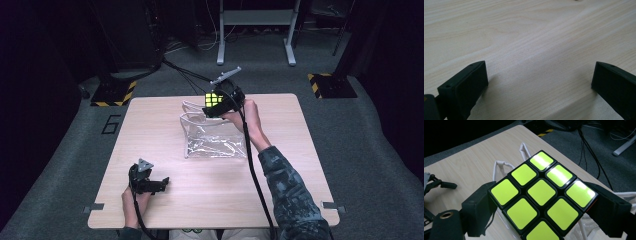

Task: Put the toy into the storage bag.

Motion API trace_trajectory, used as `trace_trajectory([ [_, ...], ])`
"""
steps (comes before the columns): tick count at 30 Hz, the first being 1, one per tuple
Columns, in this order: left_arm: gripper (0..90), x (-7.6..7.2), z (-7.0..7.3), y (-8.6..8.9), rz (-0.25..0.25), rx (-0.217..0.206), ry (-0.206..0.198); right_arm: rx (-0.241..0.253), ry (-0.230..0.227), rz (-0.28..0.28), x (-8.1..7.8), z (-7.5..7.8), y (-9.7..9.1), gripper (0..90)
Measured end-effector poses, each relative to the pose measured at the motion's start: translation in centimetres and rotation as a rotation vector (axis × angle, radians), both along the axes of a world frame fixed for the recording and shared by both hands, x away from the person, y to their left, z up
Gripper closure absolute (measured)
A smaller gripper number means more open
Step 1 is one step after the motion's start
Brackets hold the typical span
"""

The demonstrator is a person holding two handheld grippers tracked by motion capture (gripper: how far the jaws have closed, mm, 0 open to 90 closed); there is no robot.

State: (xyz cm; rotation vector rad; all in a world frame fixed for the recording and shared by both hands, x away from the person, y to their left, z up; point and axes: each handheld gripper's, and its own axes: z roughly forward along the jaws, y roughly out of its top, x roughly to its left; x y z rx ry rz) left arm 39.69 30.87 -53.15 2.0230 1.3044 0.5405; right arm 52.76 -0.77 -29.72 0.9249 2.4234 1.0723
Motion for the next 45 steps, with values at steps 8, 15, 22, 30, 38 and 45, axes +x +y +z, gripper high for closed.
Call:
trace_trajectory([
  [8, 0.3, 0.0, 0.0, 0.0, 0.002, 0.001, -0.001, -0.014, 0.005, -0.006, 0.7, -0.7, 0.2, 14.3],
  [15, 0.3, 0.0, 0.0, 0.0, 0.0, 0.0, 0.0, -0.014, 0.01, -0.016, 1.1, -1.1, 0.1, 14.4],
  [22, 0.3, 0.0, 0.0, 0.0, 0.002, 0.001, -0.001, -0.015, 0.013, -0.032, 1.5, -1.5, 0.2, 14.4],
  [30, 0.3, 0.0, 0.0, 0.0, 0.002, -0.003, -0.003, -0.06, 0.016, -0.05, 2.0, -2.7, 0.7, 14.3],
  [38, 0.3, 0.0, 0.0, 0.0, 0.001, -0.003, -0.002, -0.086, 0.065, -0.063, 2.5, -3.8, 1.1, 13.8],
  [45, 0.3, 0.0, 0.0, 0.0, 0.001, -0.003, -0.001, -0.084, 0.06, -0.054, 1.9, -3.8, 1.0, 9.8],
])
